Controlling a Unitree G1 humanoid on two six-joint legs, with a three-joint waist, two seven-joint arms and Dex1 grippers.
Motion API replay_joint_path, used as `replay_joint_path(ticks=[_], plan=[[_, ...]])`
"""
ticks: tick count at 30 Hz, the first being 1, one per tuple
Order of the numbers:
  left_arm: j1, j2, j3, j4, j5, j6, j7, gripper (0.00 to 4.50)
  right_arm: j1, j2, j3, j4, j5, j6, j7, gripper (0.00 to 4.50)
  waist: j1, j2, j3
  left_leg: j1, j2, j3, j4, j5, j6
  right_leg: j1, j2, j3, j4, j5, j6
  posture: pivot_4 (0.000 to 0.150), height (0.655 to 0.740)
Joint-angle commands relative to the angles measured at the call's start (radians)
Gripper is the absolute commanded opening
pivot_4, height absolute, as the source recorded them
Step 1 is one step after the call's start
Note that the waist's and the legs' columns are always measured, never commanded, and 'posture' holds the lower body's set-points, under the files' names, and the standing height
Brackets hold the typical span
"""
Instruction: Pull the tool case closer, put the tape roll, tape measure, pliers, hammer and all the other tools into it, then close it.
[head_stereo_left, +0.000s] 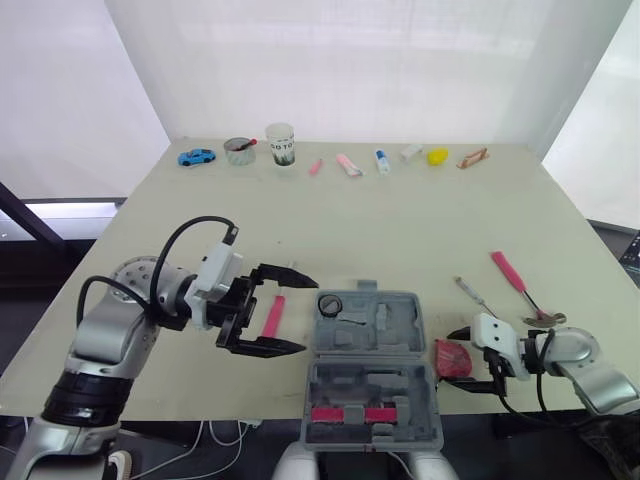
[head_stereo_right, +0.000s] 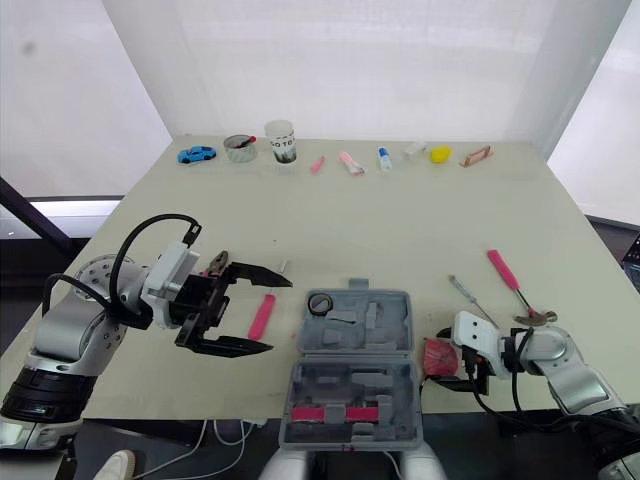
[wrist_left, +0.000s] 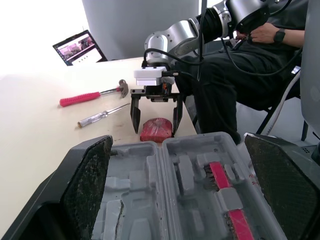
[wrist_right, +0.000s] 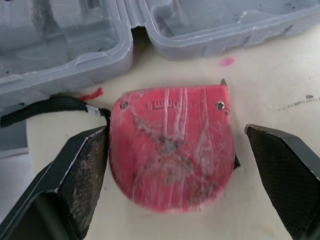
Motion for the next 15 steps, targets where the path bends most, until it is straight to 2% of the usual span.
replay_joint_path(ticks=[1, 2, 5, 15], plan=[[-0.015, 0.008, 0.019, -0.019, -0.008, -0.019, -0.026, 4.5, -0.01, -0.004, 0.002, -0.002, -0.018, -0.015, 0.015, 4.49, 0.0, 0.0, 0.0, 0.0, 0.0, 0.0, 0.0, 0.0, 0.0, 0.0, 0.0, 0.0, 0.0, 0.0, 0.0, 0.15, 0.74], [-0.018, 0.007, 0.017, -0.017, -0.006, -0.022, -0.026, 4.5, -0.011, -0.008, 0.005, 0.003, -0.03, -0.023, 0.016, 3.97, 0.0, 0.0, 0.0, 0.0, 0.0, 0.0, 0.0, 0.0, 0.0, 0.0, 0.0, 0.0, 0.0, 0.0, 0.0, 0.15, 0.74], [-0.023, 0.005, 0.014, -0.012, -0.002, -0.029, -0.026, 4.5, -0.011, -0.012, 0.006, 0.012, -0.053, -0.038, 0.018, 2.92, 0.0, 0.0, 0.0, 0.0, 0.0, 0.0, 0.0, 0.0, 0.0, 0.0, 0.0, 0.0, 0.0, 0.0, 0.0, 0.15, 0.74], [-0.02, 0.005, 0.014, -0.008, -0.002, -0.029, -0.019, 4.5, -0.01, -0.055, -0.031, -0.062, -0.048, 0.01, 0.037, 2.92, 0.001, 0.0, 0.0, 0.0, 0.0, 0.0, 0.0, 0.0, 0.0, 0.0, 0.0, 0.0, 0.0, 0.0, 0.0, 0.15, 0.74]])
